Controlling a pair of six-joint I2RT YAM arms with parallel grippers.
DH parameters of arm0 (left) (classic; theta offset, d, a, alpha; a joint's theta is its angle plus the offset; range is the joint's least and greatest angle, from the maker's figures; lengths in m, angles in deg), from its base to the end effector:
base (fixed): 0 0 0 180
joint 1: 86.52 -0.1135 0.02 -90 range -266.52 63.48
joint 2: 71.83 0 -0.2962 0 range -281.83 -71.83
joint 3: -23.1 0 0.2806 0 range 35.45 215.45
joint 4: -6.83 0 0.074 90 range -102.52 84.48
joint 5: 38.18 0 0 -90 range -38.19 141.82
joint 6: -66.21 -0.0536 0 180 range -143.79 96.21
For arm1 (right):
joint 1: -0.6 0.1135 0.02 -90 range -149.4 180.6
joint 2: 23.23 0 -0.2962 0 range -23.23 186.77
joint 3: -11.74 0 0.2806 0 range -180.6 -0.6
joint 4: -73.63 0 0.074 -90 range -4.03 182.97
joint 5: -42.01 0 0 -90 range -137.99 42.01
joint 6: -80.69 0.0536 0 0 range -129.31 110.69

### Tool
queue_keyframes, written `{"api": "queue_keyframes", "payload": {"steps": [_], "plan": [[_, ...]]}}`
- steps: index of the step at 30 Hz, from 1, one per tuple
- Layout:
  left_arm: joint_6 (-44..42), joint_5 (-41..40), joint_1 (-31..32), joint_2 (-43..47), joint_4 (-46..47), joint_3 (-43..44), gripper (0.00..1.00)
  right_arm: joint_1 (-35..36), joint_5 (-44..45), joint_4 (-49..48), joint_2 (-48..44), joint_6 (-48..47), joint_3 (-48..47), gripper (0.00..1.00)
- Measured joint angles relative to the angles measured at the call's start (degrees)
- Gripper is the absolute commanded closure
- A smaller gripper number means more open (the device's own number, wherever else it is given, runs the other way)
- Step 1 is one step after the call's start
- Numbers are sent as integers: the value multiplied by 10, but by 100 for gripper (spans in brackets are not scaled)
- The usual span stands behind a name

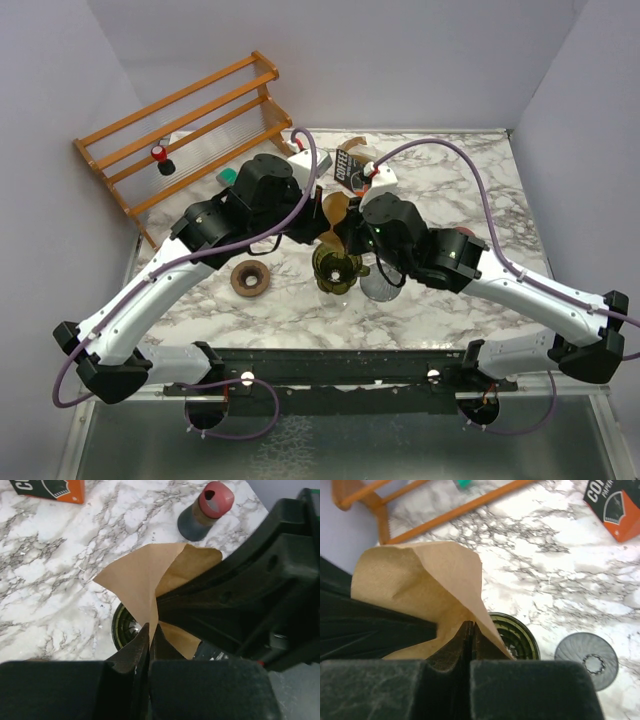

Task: Place the coffee filter in the dripper
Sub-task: Place the coffee filter in the coffee dripper.

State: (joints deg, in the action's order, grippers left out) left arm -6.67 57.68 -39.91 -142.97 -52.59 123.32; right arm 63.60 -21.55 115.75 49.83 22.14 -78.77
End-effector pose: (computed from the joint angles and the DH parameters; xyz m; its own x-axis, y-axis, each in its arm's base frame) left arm 0.1879 -0.2068 0.4659 -0.5622 0.1685 -0.8096 0.6466 0.7000 -0.3033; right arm 0.1630 0.2674 0.4301 -0.4821 0.0829 -0.8722 -0.4250 0.8484 0.3156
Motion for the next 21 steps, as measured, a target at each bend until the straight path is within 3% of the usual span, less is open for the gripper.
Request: {"api": "queue_keyframes", "payload": {"steps": [12,21], "plan": [[11,94,0,3,-12,-2,100,0,14,63,0,1,-13,99],[13,110,0,6,-24,-48,100,0,2,70,1,9,-16,99]]}}
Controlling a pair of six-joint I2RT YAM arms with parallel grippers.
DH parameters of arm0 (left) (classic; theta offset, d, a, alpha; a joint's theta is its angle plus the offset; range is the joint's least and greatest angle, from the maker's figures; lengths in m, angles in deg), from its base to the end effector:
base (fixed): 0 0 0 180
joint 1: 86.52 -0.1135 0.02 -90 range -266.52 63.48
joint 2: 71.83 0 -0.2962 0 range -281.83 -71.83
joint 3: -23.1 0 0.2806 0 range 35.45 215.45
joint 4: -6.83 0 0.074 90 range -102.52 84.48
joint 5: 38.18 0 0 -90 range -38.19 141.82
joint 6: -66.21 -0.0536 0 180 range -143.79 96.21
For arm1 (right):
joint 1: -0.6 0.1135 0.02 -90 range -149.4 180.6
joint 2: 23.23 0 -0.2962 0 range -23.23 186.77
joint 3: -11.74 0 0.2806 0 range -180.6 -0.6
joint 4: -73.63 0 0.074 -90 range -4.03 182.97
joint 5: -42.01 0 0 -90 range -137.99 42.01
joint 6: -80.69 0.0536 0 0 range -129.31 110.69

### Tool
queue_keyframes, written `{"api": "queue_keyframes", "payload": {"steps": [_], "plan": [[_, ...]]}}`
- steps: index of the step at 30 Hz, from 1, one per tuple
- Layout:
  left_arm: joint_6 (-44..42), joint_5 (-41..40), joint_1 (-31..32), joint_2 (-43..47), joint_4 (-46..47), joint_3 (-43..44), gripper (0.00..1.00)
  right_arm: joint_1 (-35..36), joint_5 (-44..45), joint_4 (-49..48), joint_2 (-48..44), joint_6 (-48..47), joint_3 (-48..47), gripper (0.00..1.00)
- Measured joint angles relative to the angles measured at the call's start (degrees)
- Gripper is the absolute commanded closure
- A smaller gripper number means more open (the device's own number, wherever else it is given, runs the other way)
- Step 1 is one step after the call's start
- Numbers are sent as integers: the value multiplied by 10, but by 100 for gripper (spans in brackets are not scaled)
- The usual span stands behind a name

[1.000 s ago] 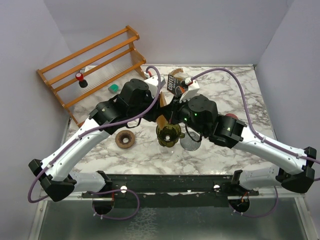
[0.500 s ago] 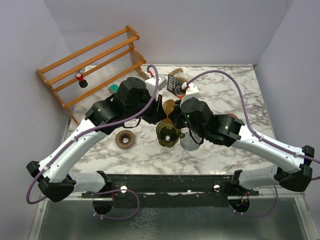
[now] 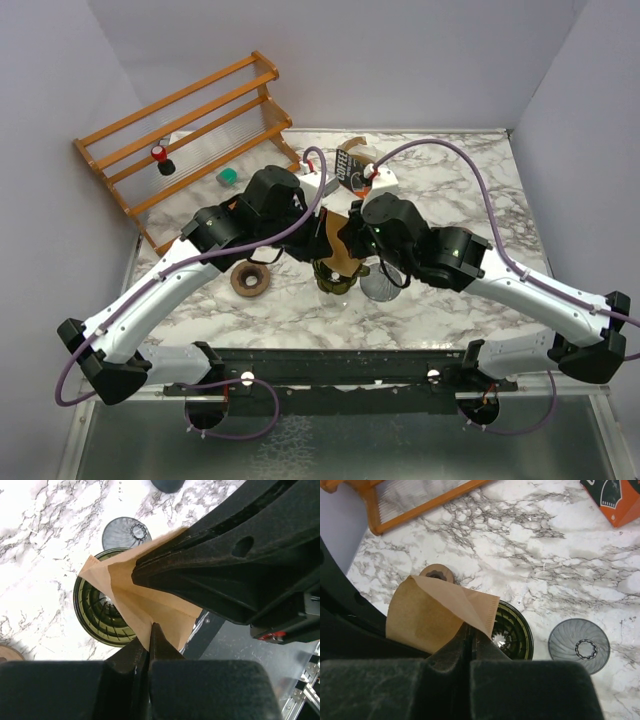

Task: Place the coffee filter in the dripper
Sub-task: Place the coffee filter in the coffee dripper.

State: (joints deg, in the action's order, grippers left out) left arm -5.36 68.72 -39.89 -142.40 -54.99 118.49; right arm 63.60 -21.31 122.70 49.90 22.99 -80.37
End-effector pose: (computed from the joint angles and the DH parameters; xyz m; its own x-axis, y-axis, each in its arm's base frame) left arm 0.1783 -0.2115 0.4352 -0.6624 0.2607 -0.7024 0.6805 0.6015 -0.4185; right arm 0.1598 0.2607 0.4271 -0.5236 0.0241 -0.8516 -0.4022 0.8742 0.2721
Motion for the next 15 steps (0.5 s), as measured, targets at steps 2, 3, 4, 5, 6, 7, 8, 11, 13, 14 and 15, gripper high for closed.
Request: {"api": "queue_keyframes", "payload": {"steps": [2,3,4,5,6,7,8,11,13,14,15], "plan": [[0,0,0,0,0,-5,100,0,-9,0,1,3,0,99],[0,0,0,0,0,-6,100,0,-12,0,2,5,0,99],[0,0,0,0,0,-7,100,0,-16,0,4,7,0,99],[1,0,0,0,0,-7,100,0,-18,0,6,7,0,99],[2,0,0,1,1,-7,100,0,-19,0,8,8,1,99],[3,0,0,1,1,-7,100,0,-19,0,11,9,2,99],[4,2,0,2,2,-7,100,0,-19,1,14,9,2,99],[7,8,0,3,7,-9,100,0,-18,4,24,11,2,99],[7,13,0,3,9,-12,100,0,-16,8,32,11,2,99],[9,18,0,3,11,-14,100,0,-15,9,36,11,2,99],[9,22,0,3,13,-16,100,0,-13,12,40,11,2,99]]}}
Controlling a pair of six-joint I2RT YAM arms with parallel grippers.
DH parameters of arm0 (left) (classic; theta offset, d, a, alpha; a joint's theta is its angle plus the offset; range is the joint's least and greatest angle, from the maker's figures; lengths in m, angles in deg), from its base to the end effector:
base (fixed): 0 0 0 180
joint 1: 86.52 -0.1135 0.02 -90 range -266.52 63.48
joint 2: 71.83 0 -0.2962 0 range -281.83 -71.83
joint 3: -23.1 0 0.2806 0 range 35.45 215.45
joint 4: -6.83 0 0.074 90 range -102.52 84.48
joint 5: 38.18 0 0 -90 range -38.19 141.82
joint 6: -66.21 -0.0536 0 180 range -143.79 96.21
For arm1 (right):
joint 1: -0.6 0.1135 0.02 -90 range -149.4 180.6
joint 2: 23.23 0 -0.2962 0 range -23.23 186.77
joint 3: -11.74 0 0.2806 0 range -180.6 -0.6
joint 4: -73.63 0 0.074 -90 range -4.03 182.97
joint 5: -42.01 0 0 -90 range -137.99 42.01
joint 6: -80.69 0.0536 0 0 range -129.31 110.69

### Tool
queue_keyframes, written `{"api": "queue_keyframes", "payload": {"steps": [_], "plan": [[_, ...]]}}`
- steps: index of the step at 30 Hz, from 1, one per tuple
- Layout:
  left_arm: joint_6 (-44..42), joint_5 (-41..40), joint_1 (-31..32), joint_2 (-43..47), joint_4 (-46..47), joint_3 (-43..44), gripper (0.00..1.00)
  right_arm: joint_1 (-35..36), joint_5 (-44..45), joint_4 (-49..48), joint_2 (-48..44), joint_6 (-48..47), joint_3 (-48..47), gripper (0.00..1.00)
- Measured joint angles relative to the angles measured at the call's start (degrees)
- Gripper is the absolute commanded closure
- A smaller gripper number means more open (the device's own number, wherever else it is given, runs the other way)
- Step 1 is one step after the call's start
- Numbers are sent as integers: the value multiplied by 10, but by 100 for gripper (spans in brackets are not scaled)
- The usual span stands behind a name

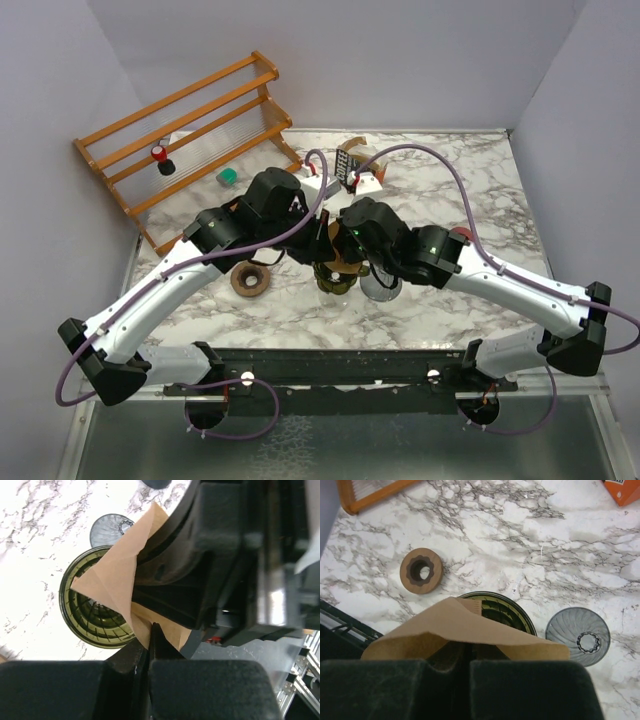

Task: Place the coffee filter in the dripper
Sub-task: Place the coffee filter in the coffee dripper.

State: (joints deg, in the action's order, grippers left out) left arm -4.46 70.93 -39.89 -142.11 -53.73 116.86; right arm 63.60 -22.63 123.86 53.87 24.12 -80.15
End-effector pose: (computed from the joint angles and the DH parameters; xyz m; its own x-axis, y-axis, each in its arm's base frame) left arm 0.1774 -0.2133 0.4290 -0.6774 0.2616 -0.6875 0.6804 0.5782 -0.4503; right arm 0.1680 0.2791 0.4029 -0.5760 -0.0339 -0.8168 -0.3947 0.8865 0.2416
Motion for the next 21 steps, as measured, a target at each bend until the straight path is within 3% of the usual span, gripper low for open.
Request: {"api": "queue_keyframes", "payload": {"steps": [15,21], "plan": [[21,30,0,38,27,-70,98,0,-1,47,12,0,12,99],[40,32,0,46,57,-100,92,0,-10,52,12,0,23,99]]}}
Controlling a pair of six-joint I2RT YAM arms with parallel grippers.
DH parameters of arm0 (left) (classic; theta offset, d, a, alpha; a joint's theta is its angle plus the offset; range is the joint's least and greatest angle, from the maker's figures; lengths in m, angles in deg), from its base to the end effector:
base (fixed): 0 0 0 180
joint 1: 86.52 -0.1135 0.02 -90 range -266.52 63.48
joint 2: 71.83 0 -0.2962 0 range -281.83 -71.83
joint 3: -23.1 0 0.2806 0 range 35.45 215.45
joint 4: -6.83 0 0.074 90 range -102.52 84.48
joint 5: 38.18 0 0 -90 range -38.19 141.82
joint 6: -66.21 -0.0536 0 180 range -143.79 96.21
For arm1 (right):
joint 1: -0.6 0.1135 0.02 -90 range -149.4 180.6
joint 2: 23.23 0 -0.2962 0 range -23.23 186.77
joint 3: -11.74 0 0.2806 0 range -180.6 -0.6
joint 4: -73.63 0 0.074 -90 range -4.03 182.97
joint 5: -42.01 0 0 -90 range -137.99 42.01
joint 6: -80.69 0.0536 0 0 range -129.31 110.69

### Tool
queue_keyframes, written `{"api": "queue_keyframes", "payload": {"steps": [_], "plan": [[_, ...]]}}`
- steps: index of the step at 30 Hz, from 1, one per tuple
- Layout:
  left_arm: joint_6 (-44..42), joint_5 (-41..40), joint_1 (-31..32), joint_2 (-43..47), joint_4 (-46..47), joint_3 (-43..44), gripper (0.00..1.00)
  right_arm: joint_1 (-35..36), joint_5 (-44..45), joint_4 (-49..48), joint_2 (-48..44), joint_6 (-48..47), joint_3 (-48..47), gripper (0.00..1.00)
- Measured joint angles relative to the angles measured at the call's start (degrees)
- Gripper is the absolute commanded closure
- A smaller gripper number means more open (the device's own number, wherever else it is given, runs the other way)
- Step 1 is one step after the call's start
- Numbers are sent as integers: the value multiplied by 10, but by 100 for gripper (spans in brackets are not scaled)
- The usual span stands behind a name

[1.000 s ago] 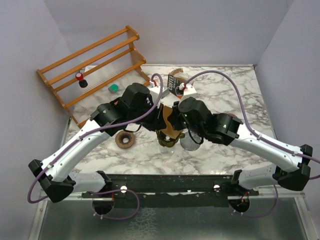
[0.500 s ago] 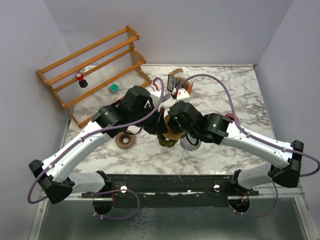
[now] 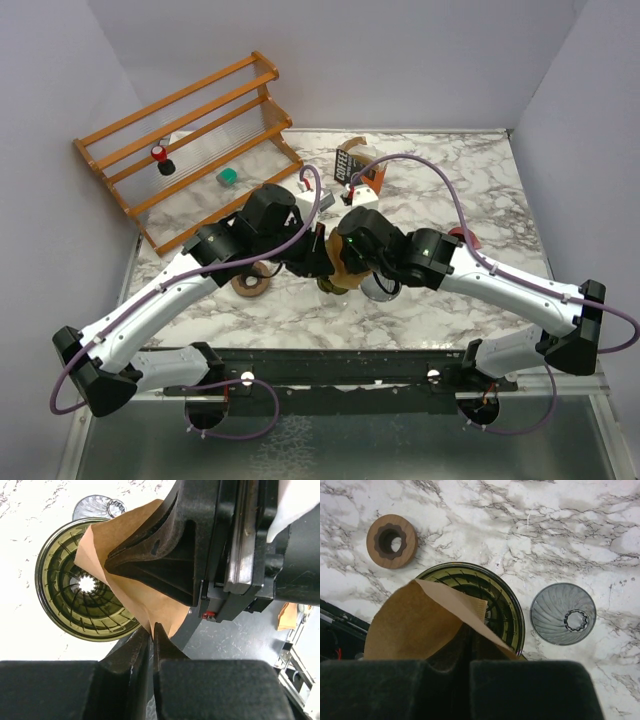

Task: Place the coffee filter in the dripper
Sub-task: Place the coffee filter in the coffee dripper.

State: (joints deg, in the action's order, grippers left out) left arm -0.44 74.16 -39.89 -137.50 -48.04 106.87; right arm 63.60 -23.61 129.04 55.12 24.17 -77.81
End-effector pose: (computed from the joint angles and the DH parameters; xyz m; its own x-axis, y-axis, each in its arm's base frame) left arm 0.1663 -0.2057 0.3966 -0.7268 0.2355 -0.6453 0.6463 0.5524 -0.5264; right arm 0.1666 0.2782 0.3725 -0.6376 -0.1447 -0.7566 -0.3902 0.9075 0.1553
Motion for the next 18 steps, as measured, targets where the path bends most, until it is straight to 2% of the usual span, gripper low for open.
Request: {"api": "queue_keyframes", "payload": {"steps": [2,4,6,8,13,18], "plan": [[5,2,0,0,6,-7,90,0,0,1,0,0,3,99],[8,3,0,0,11,-12,82,0,0,1,0,0,4,99],[9,2,0,2,14,-17,66,0,0,1,2,0,4,99],[8,1,0,6,16,-23,57,0,0,1,4,0,4,99],[0,-11,0,22,17,-26,49,0,0,1,21,-4,4,99],[-18,-51,0,43,11,-18,47,0,1,1,35,-12,4,99]]}}
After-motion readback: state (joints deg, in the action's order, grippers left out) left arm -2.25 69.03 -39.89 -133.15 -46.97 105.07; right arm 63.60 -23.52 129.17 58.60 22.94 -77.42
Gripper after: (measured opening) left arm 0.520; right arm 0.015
